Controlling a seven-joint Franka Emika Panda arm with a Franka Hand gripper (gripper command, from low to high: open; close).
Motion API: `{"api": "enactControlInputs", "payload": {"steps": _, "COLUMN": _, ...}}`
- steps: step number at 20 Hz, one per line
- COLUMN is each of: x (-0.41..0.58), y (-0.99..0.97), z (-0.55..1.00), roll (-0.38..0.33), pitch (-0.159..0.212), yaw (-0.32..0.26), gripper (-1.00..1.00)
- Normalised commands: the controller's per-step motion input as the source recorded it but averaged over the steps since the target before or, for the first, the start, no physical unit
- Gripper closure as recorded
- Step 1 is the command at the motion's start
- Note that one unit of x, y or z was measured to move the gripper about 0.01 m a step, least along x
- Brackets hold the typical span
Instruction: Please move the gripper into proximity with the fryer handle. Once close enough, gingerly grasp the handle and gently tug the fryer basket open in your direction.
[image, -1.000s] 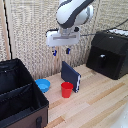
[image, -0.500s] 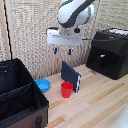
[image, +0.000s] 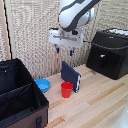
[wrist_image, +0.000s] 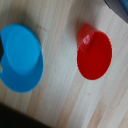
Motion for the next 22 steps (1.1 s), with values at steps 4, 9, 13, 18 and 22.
{"api": "enactControlInputs", "payload": {"steps": 4, "x": 0.155, "y": -0.10, "z": 0.00, "roll": -0.375, "pitch": 0.008, "yaw": -0.200, "gripper": -1.00}}
{"api": "enactControlInputs", "payload": {"steps": 9, "x": 0.161, "y": -0.20, "z": -0.01, "roll": -0.375, "pitch": 0.000, "yaw": -0.146, "gripper": -1.00}}
{"api": "enactControlInputs", "payload": {"steps": 13, "x": 0.104, "y": -0.37, "z": -0.04, "roll": -0.374, "pitch": 0.000, "yaw": -0.088, "gripper": -1.00}}
{"api": "enactControlInputs", "payload": {"steps": 18, "x": 0.000, "y": -0.63, "z": -0.12, "roll": -0.266, "pitch": -0.014, "yaw": -0.026, "gripper": -1.00}}
{"api": "enactControlInputs", "payload": {"steps": 22, "x": 0.000, "y": -0.74, "z": -0.21, "roll": -0.150, "pitch": -0.047, "yaw": 0.003, "gripper": -1.00}}
